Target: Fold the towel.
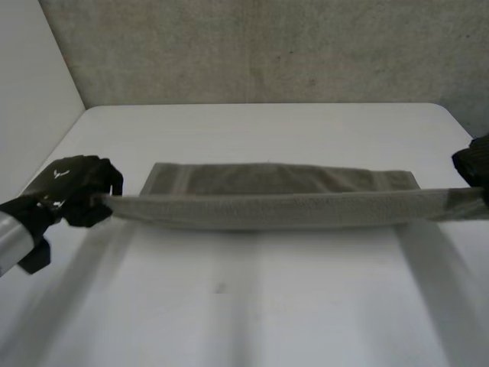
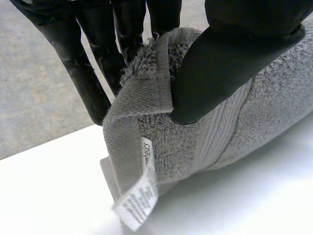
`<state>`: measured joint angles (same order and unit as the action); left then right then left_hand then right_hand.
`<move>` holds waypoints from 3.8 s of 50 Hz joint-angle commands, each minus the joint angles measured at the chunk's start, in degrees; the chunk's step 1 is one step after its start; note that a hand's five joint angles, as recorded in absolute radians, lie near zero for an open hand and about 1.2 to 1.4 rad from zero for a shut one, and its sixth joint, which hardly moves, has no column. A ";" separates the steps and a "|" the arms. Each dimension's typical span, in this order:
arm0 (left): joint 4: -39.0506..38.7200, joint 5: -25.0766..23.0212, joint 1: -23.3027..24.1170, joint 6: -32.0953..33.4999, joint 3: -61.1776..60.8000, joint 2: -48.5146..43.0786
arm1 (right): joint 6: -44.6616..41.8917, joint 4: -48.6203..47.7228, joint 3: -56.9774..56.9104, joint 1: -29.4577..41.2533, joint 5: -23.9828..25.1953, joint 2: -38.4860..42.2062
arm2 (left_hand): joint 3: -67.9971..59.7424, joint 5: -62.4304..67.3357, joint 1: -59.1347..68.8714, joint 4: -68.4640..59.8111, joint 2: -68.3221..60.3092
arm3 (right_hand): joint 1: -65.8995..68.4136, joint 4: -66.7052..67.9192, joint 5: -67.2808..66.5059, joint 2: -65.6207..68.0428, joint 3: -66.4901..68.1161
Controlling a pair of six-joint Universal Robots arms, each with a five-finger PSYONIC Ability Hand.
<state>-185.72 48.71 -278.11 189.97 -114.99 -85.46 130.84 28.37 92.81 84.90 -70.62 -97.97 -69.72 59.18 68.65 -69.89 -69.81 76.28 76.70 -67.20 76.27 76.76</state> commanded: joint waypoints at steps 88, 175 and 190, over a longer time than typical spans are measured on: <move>-7.46 22.66 21.82 -3.73 24.74 -29.07 | 15.50 -24.77 -1.69 4.59 -4.97 27.31 | 59.72 -59.18 -58.65 59.89 59.81 | -63.36 -63.77 64.28 -63.34 -63.83; -11.06 22.66 27.18 -6.45 22.53 -26.78 | 8.81 -39.62 2.79 32.47 -7.42 29.87 | 59.72 -59.18 -58.65 59.89 59.81 | -66.28 -66.70 67.20 -66.27 -66.76; -11.59 22.66 28.59 -7.34 22.26 -27.31 | 8.21 -39.71 13.72 16.27 -7.78 31.44 | 59.72 -59.18 -58.65 59.89 59.81 | -32.89 -33.31 33.81 -32.88 -33.37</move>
<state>-197.34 71.37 -249.55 182.55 -92.47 -112.70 140.96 -11.31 106.36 103.71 -77.82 -69.61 -9.54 1.54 9.76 -9.54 -9.54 30.82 30.18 -20.75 30.96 30.95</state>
